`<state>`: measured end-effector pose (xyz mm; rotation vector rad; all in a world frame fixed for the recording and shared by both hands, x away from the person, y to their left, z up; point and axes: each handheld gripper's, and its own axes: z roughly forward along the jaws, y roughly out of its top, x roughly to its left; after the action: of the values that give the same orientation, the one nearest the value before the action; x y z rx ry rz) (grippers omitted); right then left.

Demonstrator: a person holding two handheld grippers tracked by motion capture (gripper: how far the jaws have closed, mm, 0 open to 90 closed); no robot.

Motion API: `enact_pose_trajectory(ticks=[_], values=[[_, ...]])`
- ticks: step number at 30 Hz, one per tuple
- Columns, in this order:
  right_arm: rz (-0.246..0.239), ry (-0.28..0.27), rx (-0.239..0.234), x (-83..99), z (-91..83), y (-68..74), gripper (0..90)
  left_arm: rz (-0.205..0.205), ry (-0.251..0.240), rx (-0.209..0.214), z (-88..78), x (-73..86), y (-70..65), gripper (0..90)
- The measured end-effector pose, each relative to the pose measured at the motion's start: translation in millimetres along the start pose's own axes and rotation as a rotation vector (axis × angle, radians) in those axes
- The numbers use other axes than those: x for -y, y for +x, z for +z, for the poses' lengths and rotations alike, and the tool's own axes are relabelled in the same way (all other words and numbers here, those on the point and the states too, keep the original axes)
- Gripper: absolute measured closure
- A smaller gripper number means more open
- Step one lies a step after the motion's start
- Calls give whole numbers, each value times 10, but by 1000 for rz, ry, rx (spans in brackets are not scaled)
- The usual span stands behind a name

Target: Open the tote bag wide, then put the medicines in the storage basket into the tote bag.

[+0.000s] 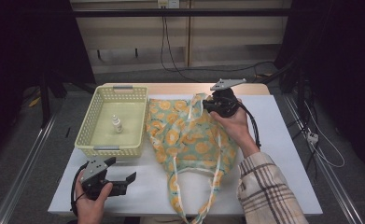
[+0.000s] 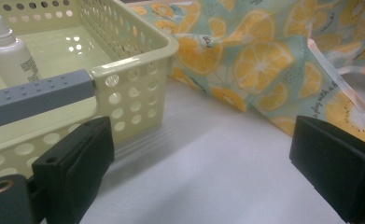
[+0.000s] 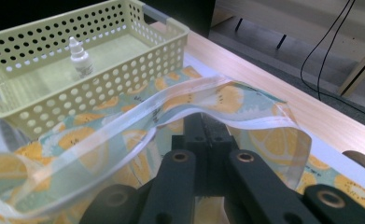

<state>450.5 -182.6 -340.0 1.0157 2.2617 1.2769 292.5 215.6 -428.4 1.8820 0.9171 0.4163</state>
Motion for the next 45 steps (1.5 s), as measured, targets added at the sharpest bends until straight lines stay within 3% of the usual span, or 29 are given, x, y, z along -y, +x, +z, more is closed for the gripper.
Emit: enact_pose_trajectory(ticks=[11,24,29,38,45], values=[[7,-32,6,-185,20,-49,900,-6,-2,-5,-21,16,28,62],[15,-26,-7,-96,30,-36,900,2,-15,-9,-30,-33,56,63],[19,-20,-9,-43,23,-33,900,11,-17,-30,-57,-86,78,63],[22,-25,-22,-2,11,-32,900,-26,7,16,-103,-265,185,61],[21,-33,-30,-10,10,-14,900,10,53,62,9,-435,330,62]])
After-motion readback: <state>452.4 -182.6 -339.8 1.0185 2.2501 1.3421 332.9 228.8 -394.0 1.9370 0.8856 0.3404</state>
